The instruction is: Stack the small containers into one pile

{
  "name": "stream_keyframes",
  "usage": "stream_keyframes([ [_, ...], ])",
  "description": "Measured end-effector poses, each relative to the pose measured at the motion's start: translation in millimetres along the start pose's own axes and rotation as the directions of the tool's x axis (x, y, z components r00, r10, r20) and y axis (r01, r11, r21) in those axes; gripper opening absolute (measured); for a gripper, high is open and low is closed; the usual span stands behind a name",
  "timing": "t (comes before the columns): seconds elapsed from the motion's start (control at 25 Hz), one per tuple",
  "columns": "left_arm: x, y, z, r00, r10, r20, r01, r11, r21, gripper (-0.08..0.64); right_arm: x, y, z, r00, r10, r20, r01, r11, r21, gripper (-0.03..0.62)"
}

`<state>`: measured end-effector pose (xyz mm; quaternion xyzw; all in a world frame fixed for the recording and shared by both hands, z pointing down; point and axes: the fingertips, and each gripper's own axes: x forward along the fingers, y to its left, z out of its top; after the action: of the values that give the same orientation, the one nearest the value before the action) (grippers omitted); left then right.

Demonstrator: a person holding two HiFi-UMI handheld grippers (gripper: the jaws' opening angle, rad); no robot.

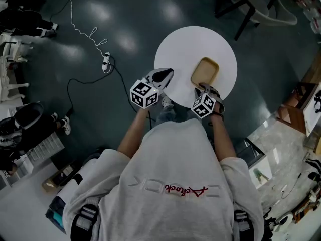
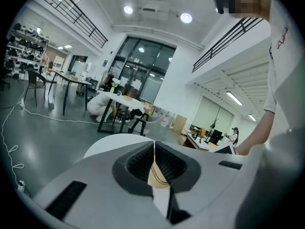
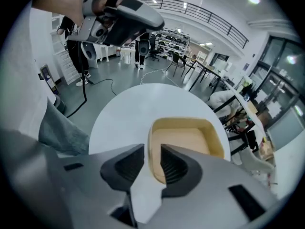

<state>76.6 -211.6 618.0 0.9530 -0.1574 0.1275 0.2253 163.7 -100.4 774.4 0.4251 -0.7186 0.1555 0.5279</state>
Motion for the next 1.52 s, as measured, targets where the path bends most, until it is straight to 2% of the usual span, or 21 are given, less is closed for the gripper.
stream_keyframes([
  [0.16, 2.7, -2.5, 3.8, 1.0, -0.018, 0.006, 0.018, 1.0, 0.008, 0.018, -8.2, -4.3, 9.6, 1.0, -0.021, 0.024, 0.02, 1.0, 0.015, 0.109],
  [0.36, 3.3, -7.2, 13.0, 0.999, -0.043, 0.018, 0.043, 0.999, 0.03, 0.018, -18.7, -9.2, 18.4, 0.997, -0.066, 0.044, 0.065, 0.998, 0.024, 0.054],
  [0.56, 2.6, -11.1, 21.0, 0.998, -0.064, 0.02, 0.063, 0.996, 0.056, 0.018, -29.6, -16.2, 28.9, 0.992, -0.105, 0.071, 0.102, 0.994, 0.047, 0.029],
  [0.68, 3.0, -14.6, 25.5, 0.997, -0.079, 0.02, 0.078, 0.994, 0.072, 0.018, -37.5, -22.8, 35.2, 0.986, -0.137, 0.098, 0.126, 0.986, 0.105, 0.023],
  [0.76, 3.9, -17.0, 29.5, 0.996, -0.092, 0.022, 0.09, 0.992, 0.086, 0.018, -46.8, -32.1, 42.1, 0.976, -0.173, 0.13, 0.149, 0.973, 0.176, 0.023],
  [0.84, 4.3, -20.5, 33.1, 0.994, -0.106, 0.023, 0.103, 0.99, 0.101, 0.018, -60.6, -44.1, 50.8, 0.959, -0.221, 0.176, 0.167, 0.946, 0.278, 0.021],
  [0.92, 4.1, -24.4, 35.7, 0.992, -0.12, 0.024, 0.117, 0.987, 0.113, 0.018, -75.4, -56.9, 58.9, 0.937, -0.27, 0.223, 0.163, 0.9, 0.404, 0.021],
  [1.04, 4.3, -30.4, 39.7, 0.989, -0.144, 0.026, 0.14, 0.982, 0.128, 0.018, -97.4, -77.0, 68.1, 0.895, -0.347, 0.28, 0.13, 0.804, 0.58, 0.021],
  [1.24, 2.0, -40.3, 49.5, 0.982, -0.186, 0.039, 0.178, 0.971, 0.157, 0.018, -135.1, -103.2, 74.6, 0.81, -0.479, 0.339, 0.074, 0.656, 0.751, 0.021],
  [1.28, 0.3, -41.9, 50.8, 0.98, -0.193, 0.041, 0.184, 0.97, 0.162, 0.018, -141.6, -104.9, 74.5, 0.798, -0.497, 0.341, 0.07, 0.638, 0.767, 0.021],
  [1.36, -2.8, -44.9, 51.2, 0.977, -0.208, 0.043, 0.198, 0.965, 0.17, 0.018, -152.0, -105.3, 73.4, 0.779, -0.524, 0.345, 0.072, 0.622, 0.78, 0.02],
  [1.52, -8.0, -50.0, 45.4, 0.974, -0.223, 0.045, 0.213, 0.961, 0.174, 0.018, -163.6, -95.8, 67.7, 0.769, -0.54, 0.342, 0.086, 0.618, 0.781, 0.021],
])
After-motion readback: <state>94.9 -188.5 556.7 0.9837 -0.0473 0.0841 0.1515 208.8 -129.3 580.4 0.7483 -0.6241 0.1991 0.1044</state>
